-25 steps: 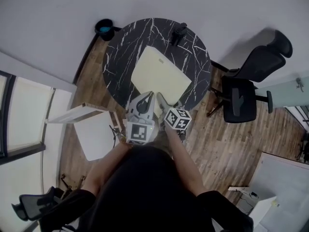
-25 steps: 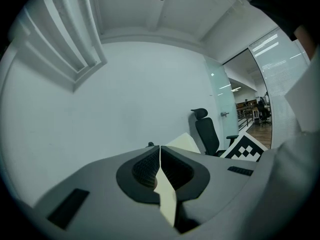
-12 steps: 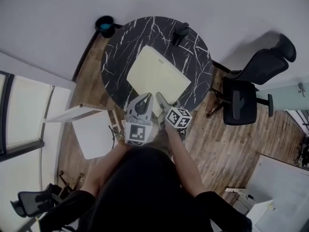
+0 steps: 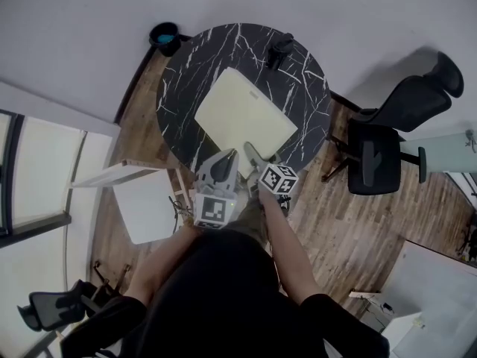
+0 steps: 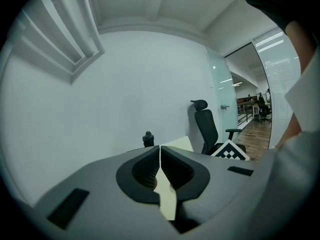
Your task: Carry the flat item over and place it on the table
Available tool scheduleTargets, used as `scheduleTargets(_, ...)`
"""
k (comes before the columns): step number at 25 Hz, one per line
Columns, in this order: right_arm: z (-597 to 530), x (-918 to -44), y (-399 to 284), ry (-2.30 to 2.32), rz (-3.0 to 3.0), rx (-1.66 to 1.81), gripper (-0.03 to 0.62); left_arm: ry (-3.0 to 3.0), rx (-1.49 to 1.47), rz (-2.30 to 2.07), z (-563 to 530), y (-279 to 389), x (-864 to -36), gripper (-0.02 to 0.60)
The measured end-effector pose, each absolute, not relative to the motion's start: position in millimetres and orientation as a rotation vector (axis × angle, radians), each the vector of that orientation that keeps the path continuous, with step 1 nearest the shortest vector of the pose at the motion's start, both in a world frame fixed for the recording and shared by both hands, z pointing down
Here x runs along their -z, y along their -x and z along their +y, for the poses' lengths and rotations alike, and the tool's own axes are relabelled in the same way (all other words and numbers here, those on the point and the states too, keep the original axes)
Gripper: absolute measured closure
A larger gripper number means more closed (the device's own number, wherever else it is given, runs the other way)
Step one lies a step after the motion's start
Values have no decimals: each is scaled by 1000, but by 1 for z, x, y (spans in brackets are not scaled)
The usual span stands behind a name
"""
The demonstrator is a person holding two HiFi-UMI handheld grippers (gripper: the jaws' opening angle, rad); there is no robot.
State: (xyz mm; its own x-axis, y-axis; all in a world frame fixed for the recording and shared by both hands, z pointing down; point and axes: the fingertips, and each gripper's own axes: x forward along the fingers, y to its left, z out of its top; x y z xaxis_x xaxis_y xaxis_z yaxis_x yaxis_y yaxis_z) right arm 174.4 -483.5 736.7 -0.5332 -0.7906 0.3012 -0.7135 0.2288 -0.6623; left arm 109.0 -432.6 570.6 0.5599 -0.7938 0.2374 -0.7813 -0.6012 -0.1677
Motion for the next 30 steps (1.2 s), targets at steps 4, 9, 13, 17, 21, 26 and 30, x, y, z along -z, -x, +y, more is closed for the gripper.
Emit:
scheduleTargets(4, -479, -746, -177, 1493, 2418, 1208, 258, 2739, 467, 1372, -431, -114, -574, 578)
scheduleTargets(9, -478, -762, -181, 1552, 2473, 1231, 238, 2740, 481, 1354, -430, -121, -577, 578)
scheduleTargets(13, -478, -771, -181, 1573, 2472, 1270, 235, 2735, 478, 1363, -430, -121, -575, 578)
scheduleTargets(17, -480, -779, -184, 1561, 2412, 1334, 230, 2729, 482, 1379, -430, -120, -578, 578)
scheduleTargets(21, -478, -787, -187, 1570, 2403, 1376, 224, 2727, 495, 1366, -431, -123, -584, 578)
scheduleTargets(26, -469, -795, -186, 1581, 2446, 1396, 212, 2736, 513, 1364, -431, -125, -588, 578)
scheduleTargets(30, -466, -805, -190, 1645, 2488, 1399, 198, 2738, 513, 1350, -431, -129, -588, 578)
